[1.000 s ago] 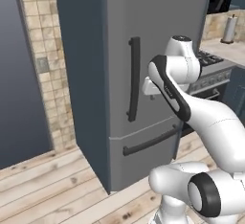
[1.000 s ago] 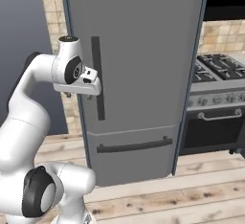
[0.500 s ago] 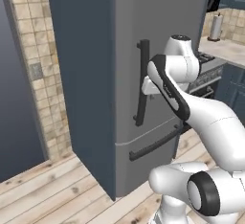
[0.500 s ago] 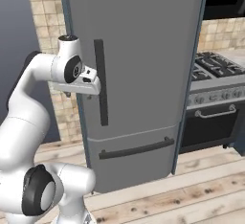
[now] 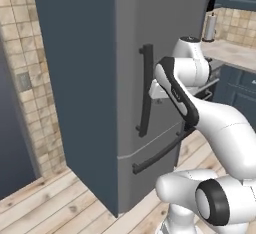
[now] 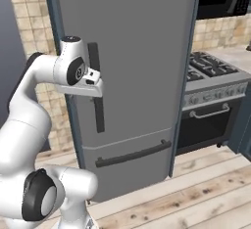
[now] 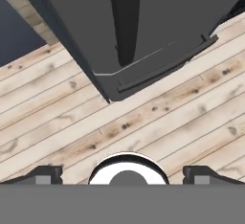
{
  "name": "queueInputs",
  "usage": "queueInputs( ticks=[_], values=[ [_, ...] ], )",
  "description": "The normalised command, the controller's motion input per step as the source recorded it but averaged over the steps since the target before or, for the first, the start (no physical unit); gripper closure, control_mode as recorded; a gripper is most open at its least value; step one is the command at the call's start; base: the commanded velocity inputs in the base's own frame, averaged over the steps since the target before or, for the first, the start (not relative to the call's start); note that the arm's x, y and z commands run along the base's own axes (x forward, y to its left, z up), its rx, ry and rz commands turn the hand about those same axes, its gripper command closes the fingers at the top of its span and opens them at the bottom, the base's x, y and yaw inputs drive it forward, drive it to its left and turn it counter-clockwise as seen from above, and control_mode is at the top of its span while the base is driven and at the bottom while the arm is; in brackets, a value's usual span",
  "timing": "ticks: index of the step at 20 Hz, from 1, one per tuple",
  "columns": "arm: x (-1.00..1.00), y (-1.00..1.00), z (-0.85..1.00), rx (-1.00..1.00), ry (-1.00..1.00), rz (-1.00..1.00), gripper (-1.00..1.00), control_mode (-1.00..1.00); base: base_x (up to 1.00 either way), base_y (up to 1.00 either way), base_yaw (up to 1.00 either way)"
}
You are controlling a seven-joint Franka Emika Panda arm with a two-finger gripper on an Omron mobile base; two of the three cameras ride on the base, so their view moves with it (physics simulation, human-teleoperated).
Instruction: Gather the corn and avocado from the fridge and place them on a tray on the dining counter. Then gather the chicken drumsticks from the fridge and place them on the other tray.
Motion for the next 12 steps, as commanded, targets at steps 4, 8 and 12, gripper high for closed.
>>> queueInputs(
  ticks=[4, 8, 12],
  values=[
    [0.00, 0.00, 0.00, 0.00, 0.00, 0.00, -1.00, 1.00, 0.23, 0.50, -0.18],
    [0.00, 0.00, 0.00, 0.00, 0.00, 0.00, -1.00, 1.00, 0.31, 0.55, -0.13],
    [0.00, 0.00, 0.00, 0.00, 0.00, 0.00, -1.00, 1.00, 0.23, 0.48, -0.06]
  ],
)
